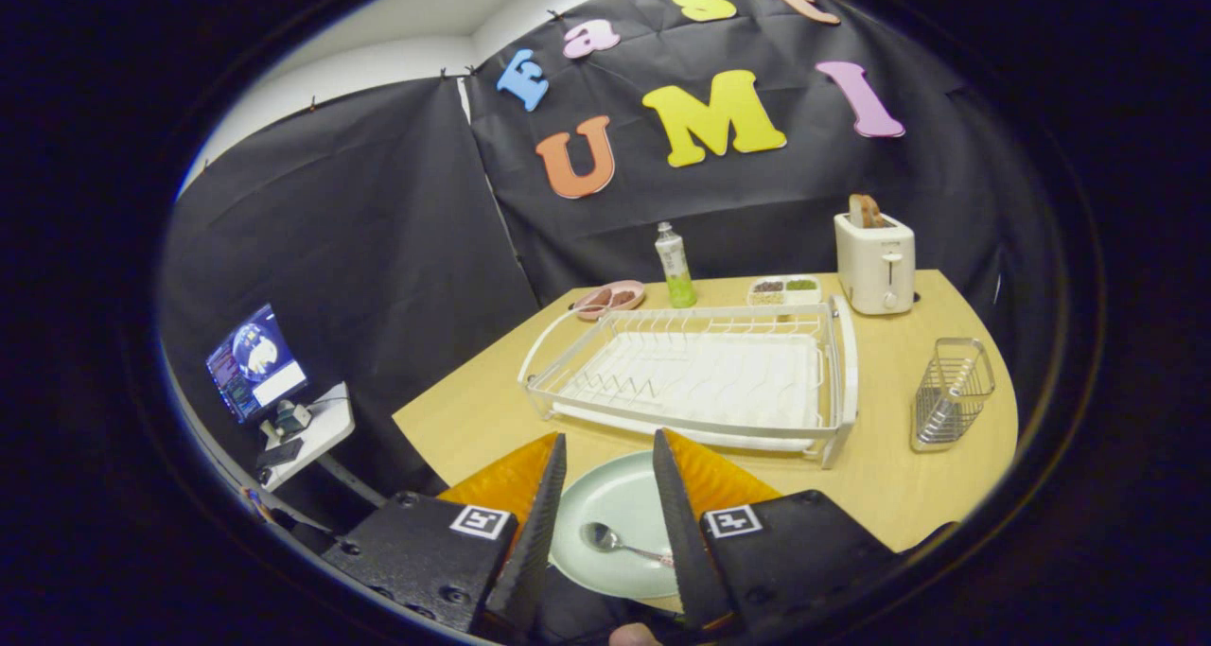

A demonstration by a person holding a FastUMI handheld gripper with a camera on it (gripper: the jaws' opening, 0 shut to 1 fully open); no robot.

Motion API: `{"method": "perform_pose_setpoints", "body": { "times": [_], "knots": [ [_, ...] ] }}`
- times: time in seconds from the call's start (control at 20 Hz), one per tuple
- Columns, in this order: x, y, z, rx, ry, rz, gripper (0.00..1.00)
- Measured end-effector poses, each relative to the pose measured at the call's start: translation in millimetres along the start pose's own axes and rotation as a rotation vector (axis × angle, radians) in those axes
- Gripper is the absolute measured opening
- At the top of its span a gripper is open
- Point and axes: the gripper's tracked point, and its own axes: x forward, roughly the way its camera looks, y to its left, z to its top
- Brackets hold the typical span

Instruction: Take the plate from the dish rack, then take the spoon from the basket and place it into the plate.

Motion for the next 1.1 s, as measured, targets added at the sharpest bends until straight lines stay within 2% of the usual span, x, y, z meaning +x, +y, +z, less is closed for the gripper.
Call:
{"method": "perform_pose_setpoints", "body": {
  "times": [0.15,0.3,0.7,1.1],
  "knots": [
    [-6,-7,8,0.0,-0.05,-0.044,0.86],
    [-20,-16,22,-0.028,-0.14,-0.123,0.94],
    [-80,-14,48,-0.125,-0.414,-0.34,0.99],
    [-114,6,27,-0.106,-0.486,-0.399,0.99]
  ]
}}
